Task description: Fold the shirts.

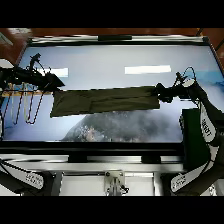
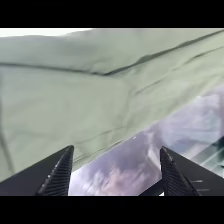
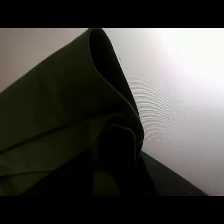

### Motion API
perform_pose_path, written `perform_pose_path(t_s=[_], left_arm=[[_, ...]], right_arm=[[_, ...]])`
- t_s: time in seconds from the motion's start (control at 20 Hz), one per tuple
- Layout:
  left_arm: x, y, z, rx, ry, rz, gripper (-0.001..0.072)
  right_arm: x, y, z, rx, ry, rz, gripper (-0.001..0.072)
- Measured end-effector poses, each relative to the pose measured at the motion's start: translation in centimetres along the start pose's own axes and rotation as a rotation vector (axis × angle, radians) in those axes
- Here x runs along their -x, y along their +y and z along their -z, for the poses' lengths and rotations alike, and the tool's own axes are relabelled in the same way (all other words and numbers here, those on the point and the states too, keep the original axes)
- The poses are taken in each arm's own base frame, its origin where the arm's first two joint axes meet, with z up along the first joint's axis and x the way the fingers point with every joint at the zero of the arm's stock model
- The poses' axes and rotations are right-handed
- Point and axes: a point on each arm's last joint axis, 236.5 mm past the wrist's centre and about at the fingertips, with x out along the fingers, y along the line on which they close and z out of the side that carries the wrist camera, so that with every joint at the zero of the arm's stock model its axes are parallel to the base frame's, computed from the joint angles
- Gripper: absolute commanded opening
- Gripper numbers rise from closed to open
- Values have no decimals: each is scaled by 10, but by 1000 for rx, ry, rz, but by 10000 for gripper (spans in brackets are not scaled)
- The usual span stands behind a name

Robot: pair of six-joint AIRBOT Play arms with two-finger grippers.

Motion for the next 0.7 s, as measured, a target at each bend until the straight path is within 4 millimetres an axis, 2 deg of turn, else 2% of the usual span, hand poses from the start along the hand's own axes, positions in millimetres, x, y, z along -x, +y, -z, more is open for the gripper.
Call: perform_pose_path(t_s=[0.05, 0.1, 0.15, 0.35, 0.4, 0.45, 0.55, 0.6, 0.7], left_arm=[[0, -5, -3, -6, -12, 16, 605], [1, -10, -5, -10, -23, 34, 605], [1, -15, -8, -12, -34, 52, 605], [1, -29, -13, -19, -55, 100, 600], [-1, -33, -13, -23, -53, 106, 550], [-4, -37, -13, -29, -54, 111, 404], [-15, -49, -14, -49, -50, 121, 360], [-23, -57, -15, -60, -50, 126, 240], [-44, -75, -13, -86, -44, 133, 62]], right_arm=[[-2, 0, 7, 6, 28, -1, 209], [-3, 0, 12, 22, 46, 1, 110], [-3, 0, 15, 29, 61, -1, 75], [1, 3, 22, 75, 85, -2, 75], [6, 7, 22, 92, 82, -4, 75], [13, 12, 19, 105, 65, -10, 75], [30, 26, 12, 130, 24, -28, 75], [41, 34, 8, 140, -1, -39, 75], [65, 49, 1, 150, -53, -58, 75]])
